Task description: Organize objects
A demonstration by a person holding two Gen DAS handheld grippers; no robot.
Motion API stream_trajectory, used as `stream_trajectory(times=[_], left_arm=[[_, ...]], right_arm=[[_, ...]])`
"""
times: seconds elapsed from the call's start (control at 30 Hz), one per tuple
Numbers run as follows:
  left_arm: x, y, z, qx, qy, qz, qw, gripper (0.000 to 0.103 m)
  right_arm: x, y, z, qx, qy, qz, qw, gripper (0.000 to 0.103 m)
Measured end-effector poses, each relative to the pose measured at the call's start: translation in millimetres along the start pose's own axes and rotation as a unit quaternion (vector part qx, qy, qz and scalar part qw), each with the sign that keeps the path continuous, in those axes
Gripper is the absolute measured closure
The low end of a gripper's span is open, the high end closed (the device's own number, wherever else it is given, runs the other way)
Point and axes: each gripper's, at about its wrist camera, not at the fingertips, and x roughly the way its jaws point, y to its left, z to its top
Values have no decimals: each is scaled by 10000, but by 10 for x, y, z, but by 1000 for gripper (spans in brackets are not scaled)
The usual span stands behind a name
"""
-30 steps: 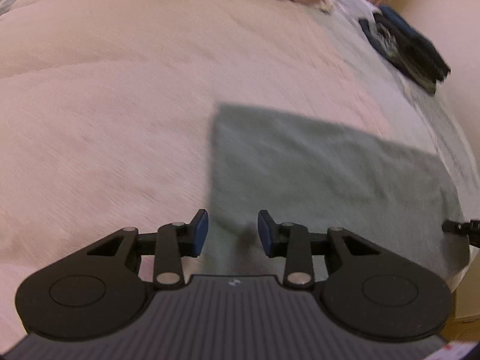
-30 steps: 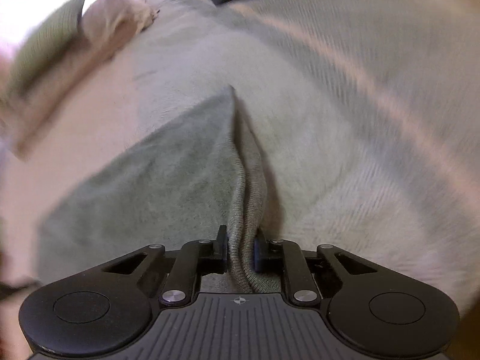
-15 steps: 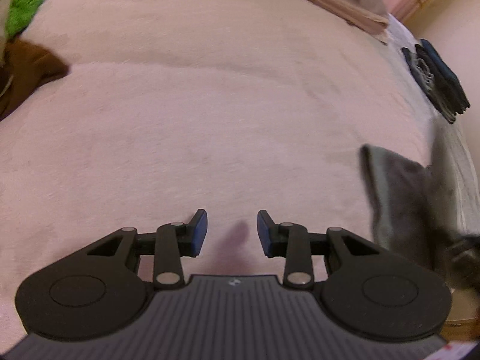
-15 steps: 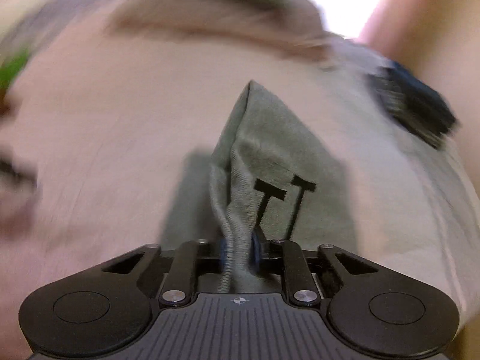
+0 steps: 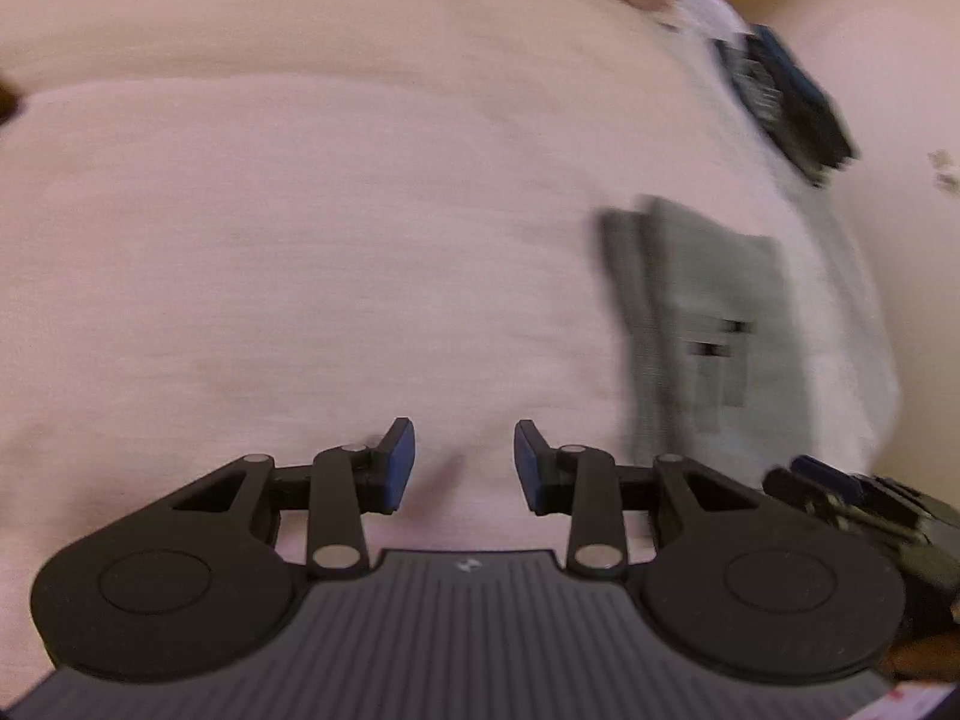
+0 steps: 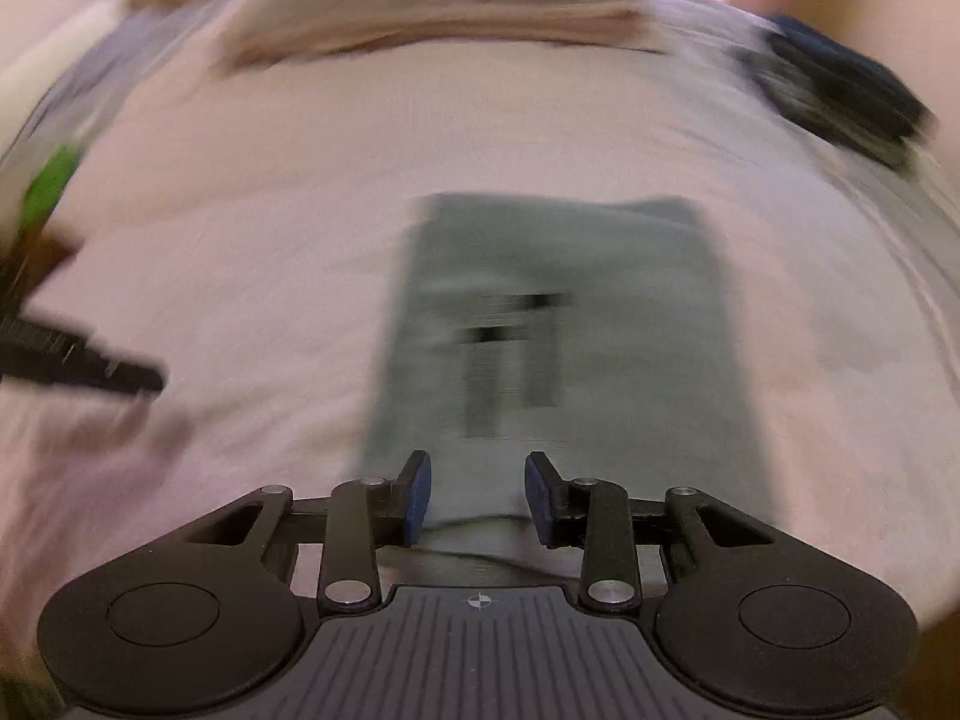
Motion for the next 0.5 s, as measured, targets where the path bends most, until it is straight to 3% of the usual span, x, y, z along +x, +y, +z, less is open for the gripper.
stream_trajectory(times=[0.13,0.23,0.33,0.5], left_arm=[[266,-452,-6,-84,121,-872,9961,73],[555,-658,-60,-366,241,-1300,9905,73],[771,-784,-108,-525,181,-1091,9925,73],[955,-915,-192,-584,139,-719,9956,74]], right_arm=[[-23,-751,87,779,34,-230,9967,72],[97,-1214,119,1282,146,-56,9916,72],[268,-1531,114,1661,458,169,9849,72],[504,-1770,149,1688,924,303,9808,72]])
